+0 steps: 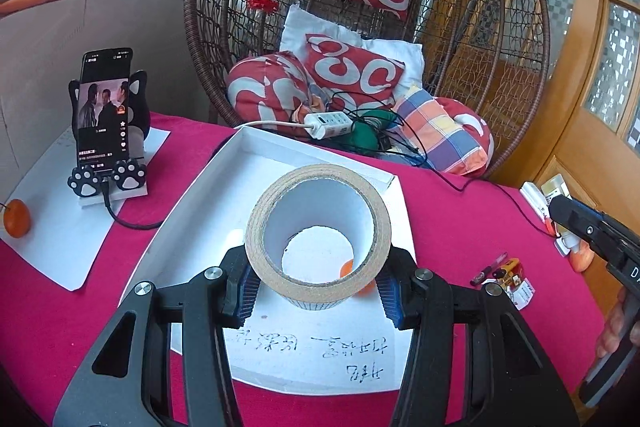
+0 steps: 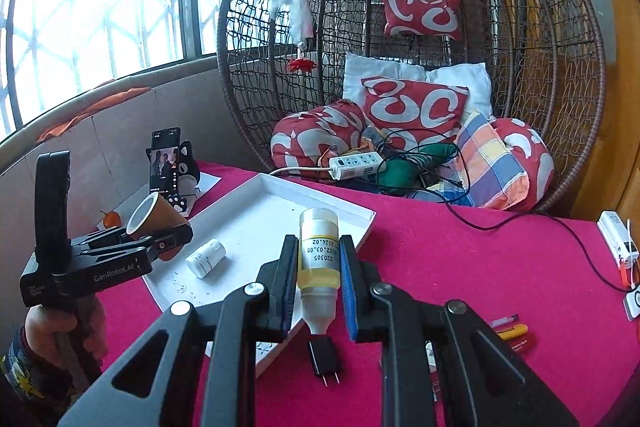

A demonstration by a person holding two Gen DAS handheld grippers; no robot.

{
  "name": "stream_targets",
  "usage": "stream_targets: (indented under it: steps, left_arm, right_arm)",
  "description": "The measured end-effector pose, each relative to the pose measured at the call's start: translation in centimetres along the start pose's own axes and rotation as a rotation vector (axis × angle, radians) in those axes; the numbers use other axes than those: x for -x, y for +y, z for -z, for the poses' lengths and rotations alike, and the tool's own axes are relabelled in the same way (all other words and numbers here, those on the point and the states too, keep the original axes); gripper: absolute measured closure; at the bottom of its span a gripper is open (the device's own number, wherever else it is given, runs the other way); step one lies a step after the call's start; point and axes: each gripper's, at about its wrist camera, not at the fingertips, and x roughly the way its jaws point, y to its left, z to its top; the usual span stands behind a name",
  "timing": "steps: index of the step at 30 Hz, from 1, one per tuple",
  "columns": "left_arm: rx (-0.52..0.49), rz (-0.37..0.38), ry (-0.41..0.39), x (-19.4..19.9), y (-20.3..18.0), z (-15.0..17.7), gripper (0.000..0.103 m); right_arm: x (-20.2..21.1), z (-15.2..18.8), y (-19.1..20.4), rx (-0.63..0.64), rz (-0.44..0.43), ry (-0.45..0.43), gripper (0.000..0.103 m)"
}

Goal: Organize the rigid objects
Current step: 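Carry the tape roll and dropper bottle over the white tray, then lower tape roll and dropper bottle into the tray and open both grippers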

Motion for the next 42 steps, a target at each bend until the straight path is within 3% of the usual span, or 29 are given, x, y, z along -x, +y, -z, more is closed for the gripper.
stream_targets:
  steps: [18,25,29,34,42]
  left_arm:
    - [0.040,-0.060,0.064,-3.4,3.4,-0.8,0.053]
    - [0.028,-0.057,0.114,-6.5,3.3,-2.0,0.053]
    - [0.052,-0.047,0.164,-9.3,3.3,-2.6,0.053]
    - [0.055,-0.090,0.221,-12.2,3.7,-2.5,0.053]
    - [0.047,-0.138,0.219,-12.7,4.4,-2.3,0.053]
  right_arm:
    - [-4.7,-1.0,1.9,0.005,-0.033,0.054,0.084]
    - [-7.1,-1.6,2.8,0.006,-0.059,0.077,0.084]
    - [-9.4,-1.9,3.0,-0.026,-0.081,0.110,0.084]
    - [-13.3,-1.4,3.1,-0.067,-0.082,0.171,0.084]
    - [-18.2,-0.1,3.9,-0.132,-0.094,0.254,0.084]
